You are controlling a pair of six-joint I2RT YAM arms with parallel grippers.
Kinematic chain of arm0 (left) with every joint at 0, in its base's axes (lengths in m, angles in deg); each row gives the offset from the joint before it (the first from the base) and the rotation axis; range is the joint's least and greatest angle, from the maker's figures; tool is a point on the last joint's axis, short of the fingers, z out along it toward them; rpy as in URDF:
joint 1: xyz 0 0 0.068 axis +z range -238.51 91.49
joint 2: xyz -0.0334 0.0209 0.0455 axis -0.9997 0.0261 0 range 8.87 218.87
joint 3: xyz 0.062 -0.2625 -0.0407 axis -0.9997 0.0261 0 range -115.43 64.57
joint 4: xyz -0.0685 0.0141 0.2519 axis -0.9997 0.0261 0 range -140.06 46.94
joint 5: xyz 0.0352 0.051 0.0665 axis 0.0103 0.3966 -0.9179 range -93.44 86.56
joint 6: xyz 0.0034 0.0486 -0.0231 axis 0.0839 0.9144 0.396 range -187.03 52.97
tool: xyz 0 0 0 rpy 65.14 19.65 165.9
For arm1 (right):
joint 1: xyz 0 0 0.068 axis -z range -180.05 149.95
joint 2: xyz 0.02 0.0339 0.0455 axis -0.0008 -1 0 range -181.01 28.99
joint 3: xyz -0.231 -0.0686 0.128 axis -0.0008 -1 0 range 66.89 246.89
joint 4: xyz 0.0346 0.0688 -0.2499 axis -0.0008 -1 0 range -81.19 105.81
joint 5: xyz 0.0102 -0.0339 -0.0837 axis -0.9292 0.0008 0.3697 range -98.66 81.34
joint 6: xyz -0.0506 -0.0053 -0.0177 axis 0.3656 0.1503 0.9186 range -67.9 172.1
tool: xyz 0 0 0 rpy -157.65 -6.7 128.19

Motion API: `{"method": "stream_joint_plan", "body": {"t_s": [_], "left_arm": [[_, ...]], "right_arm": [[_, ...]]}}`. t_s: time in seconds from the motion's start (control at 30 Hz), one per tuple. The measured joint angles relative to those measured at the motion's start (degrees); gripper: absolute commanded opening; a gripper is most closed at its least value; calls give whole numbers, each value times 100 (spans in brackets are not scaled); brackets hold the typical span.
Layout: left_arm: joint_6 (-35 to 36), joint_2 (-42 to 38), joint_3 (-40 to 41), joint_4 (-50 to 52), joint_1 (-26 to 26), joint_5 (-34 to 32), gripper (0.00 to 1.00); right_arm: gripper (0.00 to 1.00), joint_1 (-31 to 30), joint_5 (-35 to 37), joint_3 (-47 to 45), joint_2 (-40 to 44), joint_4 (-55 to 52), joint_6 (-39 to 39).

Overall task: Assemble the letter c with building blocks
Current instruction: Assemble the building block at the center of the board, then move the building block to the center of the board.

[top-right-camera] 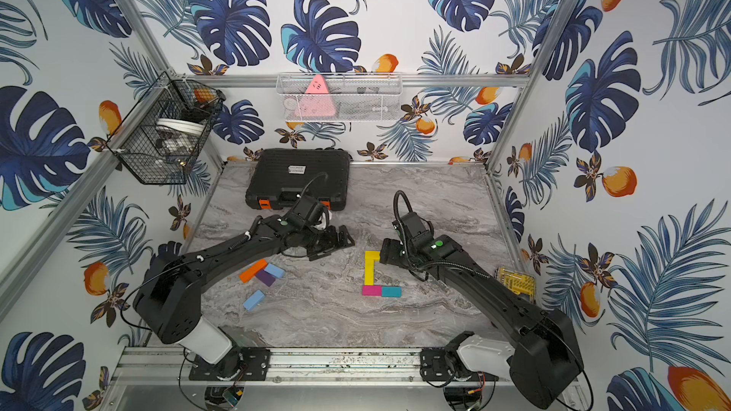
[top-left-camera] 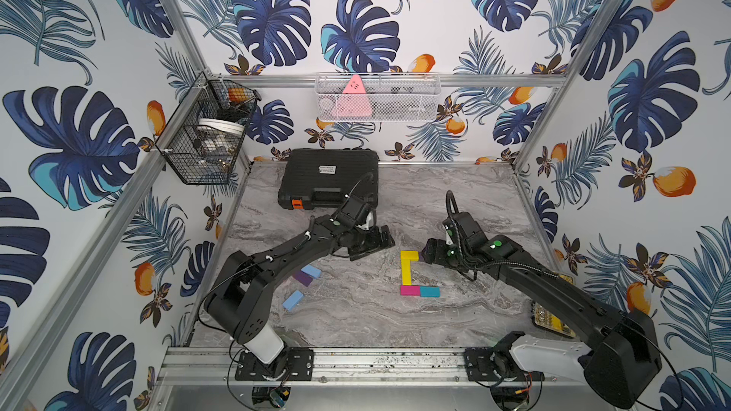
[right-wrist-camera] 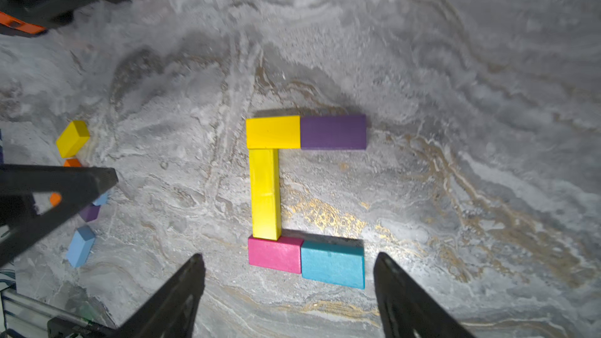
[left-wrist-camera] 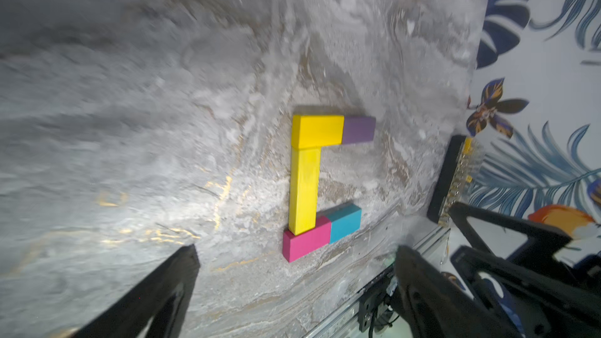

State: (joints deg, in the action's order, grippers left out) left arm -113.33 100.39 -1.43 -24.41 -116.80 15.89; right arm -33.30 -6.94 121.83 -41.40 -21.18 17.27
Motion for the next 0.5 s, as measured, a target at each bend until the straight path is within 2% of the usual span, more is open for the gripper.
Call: {"method": "stream_joint_plan", "body": {"t_s": [0.23, 0.37, 0.5], "left_arm": [[442, -321, 57, 415, 1790, 236, 99], [595, -363, 354, 525, 2553, 363, 99], [691, -334, 570, 527, 3211, 481, 99]], "right_arm": [[79, -107, -61, 839, -968, -52, 380], [79, -756, -236, 1598, -1963, 11, 439], [78, -1639, -229, 2752, -3202, 94, 592]]}}
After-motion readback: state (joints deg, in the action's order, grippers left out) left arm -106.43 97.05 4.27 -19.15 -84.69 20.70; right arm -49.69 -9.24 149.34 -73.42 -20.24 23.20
